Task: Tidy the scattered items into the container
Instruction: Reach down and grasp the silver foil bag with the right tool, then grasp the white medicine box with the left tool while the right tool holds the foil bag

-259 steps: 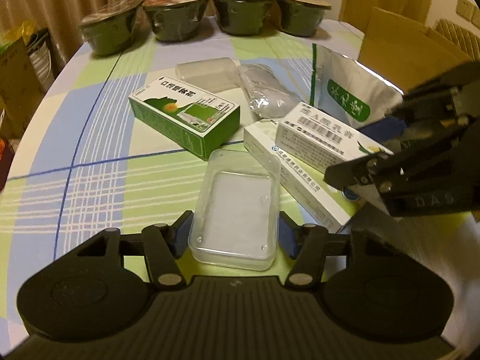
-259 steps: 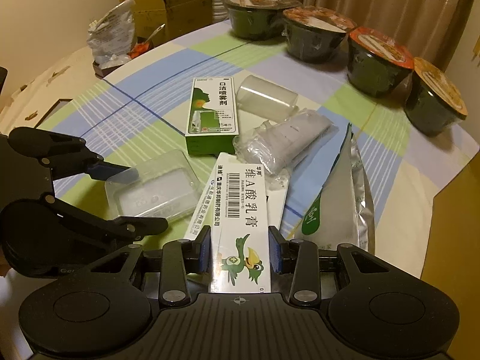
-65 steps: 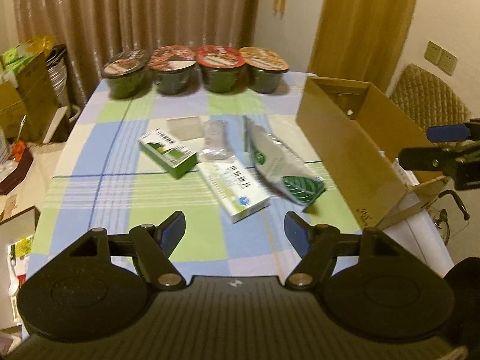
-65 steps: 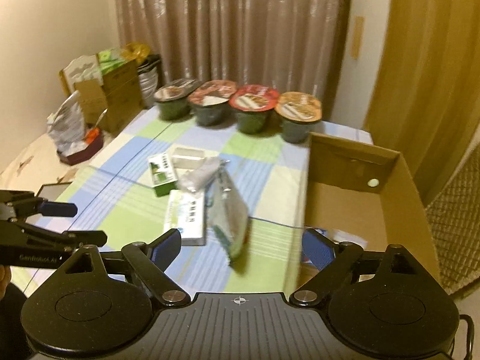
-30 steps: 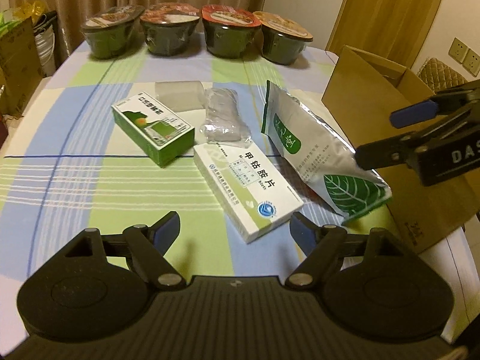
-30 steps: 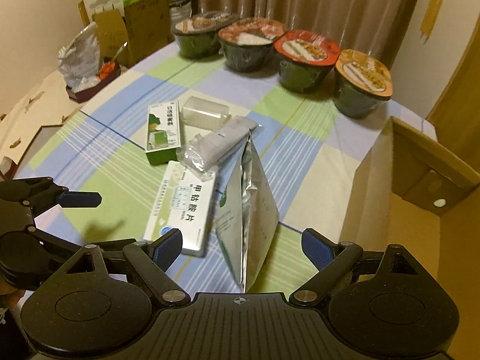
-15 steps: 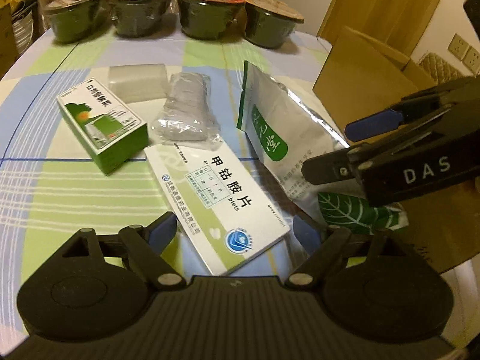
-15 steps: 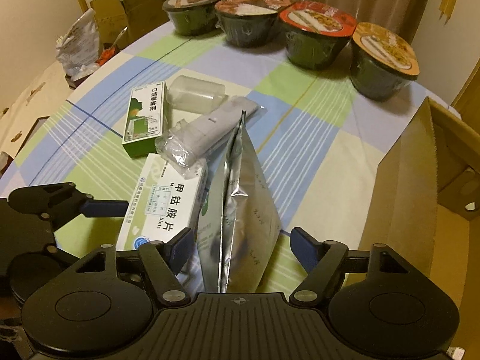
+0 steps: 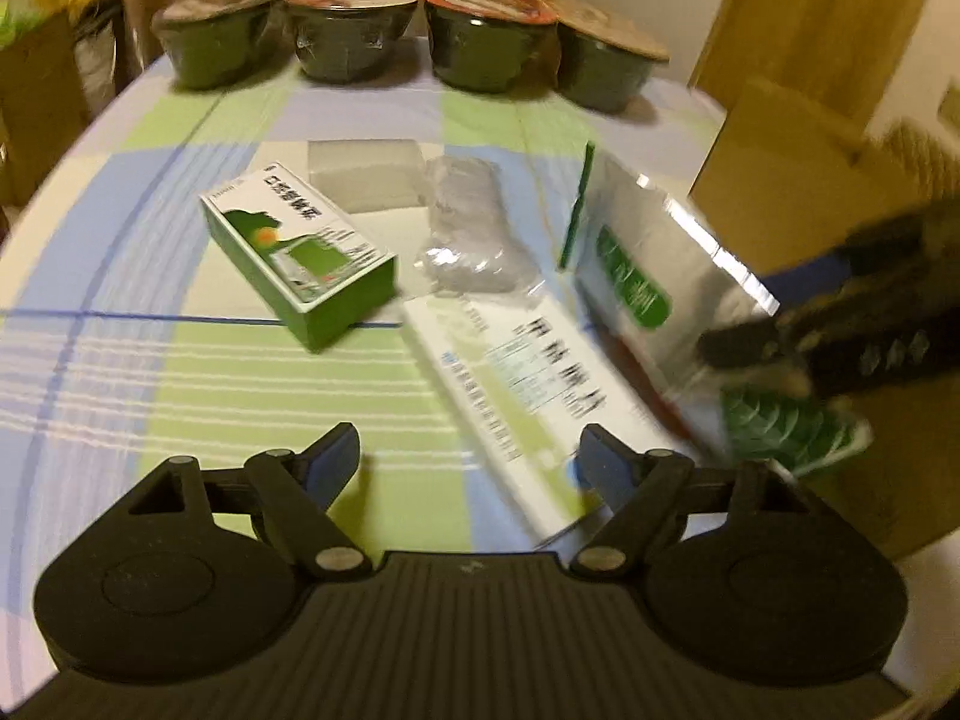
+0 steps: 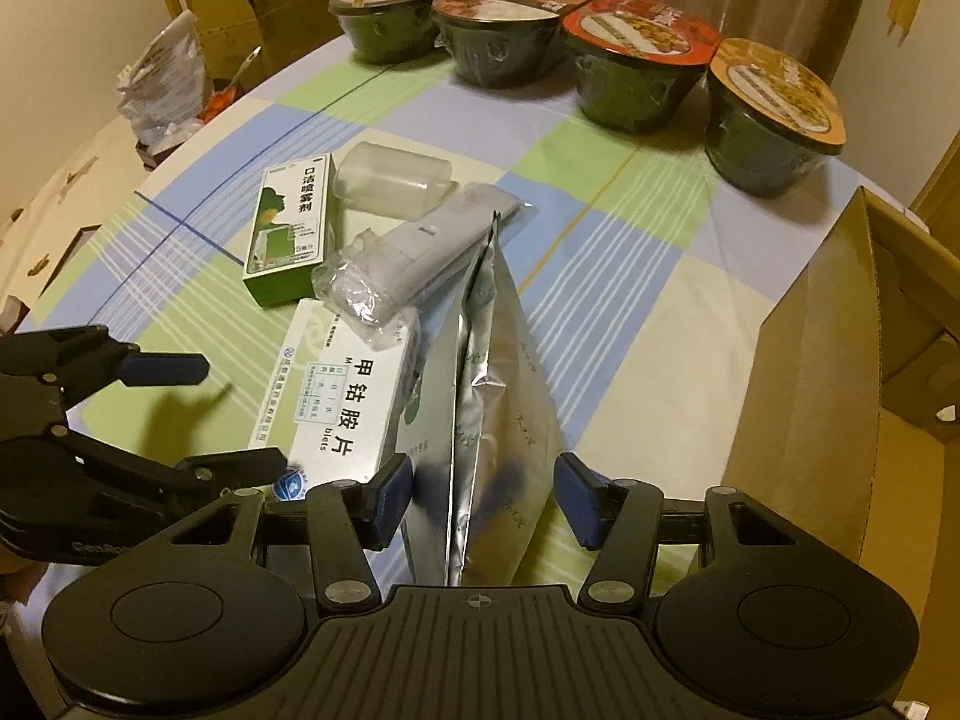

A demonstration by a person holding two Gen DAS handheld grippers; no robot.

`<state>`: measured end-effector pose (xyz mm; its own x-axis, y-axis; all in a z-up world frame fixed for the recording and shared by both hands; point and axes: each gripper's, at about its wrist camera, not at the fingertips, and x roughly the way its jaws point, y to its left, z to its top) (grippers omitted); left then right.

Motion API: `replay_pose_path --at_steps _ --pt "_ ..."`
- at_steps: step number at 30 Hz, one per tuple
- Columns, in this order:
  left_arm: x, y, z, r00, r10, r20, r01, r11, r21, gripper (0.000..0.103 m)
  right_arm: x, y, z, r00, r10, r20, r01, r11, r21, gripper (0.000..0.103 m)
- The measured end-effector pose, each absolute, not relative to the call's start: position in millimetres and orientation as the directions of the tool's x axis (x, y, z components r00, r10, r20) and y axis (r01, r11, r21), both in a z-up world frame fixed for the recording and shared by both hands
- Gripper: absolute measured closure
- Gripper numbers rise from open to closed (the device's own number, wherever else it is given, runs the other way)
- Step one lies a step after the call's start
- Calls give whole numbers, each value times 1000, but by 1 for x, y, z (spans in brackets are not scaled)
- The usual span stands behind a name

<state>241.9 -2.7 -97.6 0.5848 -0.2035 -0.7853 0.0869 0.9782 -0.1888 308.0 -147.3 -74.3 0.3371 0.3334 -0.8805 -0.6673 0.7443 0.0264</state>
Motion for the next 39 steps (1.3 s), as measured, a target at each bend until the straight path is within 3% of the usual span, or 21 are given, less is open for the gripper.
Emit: replay_pose_path --at_steps 1,2,3,10,18,22,26,27,28,29,35,39 --pt "243 -8 -98 586 -207 -783 88 977 -192 20 308 -148 -74 344 332 -878 -661 750 25 45" --pt "244 -14 -99 586 -202 -784 93 979 -183 16 309 -149 -73 343 332 -879 -656 754 28 58" --pt "246 -22 -101 586 -192 -787 95 981 -168 16 309 -150 -73 340 337 -878 -655 755 36 62" --pt "252 -51 -118 577 -141 -804 87 990 -111 10 313 -156 -69 355 331 -874 -641 767 30 63" --pt "240 -31 -116 544 -26 -838 108 993 39 18 309 -160 -67 344 349 -872 -646 762 50 63" --pt "245 -17 -106 577 -68 -814 96 995 -14 19 307 -159 -66 344 353 -870 -650 758 50 62" --pt "260 -23 -109 584 -71 -809 138 990 13 19 309 -159 -64 357 349 -866 -643 765 43 62" --pt "264 -24 -112 576 -73 -814 141 990 11 19 310 -160 -64 362 348 -865 -641 766 40 52" --pt "268 -24 -115 566 -75 -821 143 990 9 19 311 -161 -63 369 352 -860 -639 768 41 27" --pt "271 -24 -118 557 -75 -827 147 989 9 19 312 -161 -62 372 362 -855 -640 767 47 21" --pt "281 -29 -127 529 -64 -846 170 985 31 32 324 -153 -68 358 343 -869 -648 761 34 21" --pt "282 -25 -127 521 -86 -849 179 984 10 33 336 -147 -80 330 312 -891 -640 767 32 21"
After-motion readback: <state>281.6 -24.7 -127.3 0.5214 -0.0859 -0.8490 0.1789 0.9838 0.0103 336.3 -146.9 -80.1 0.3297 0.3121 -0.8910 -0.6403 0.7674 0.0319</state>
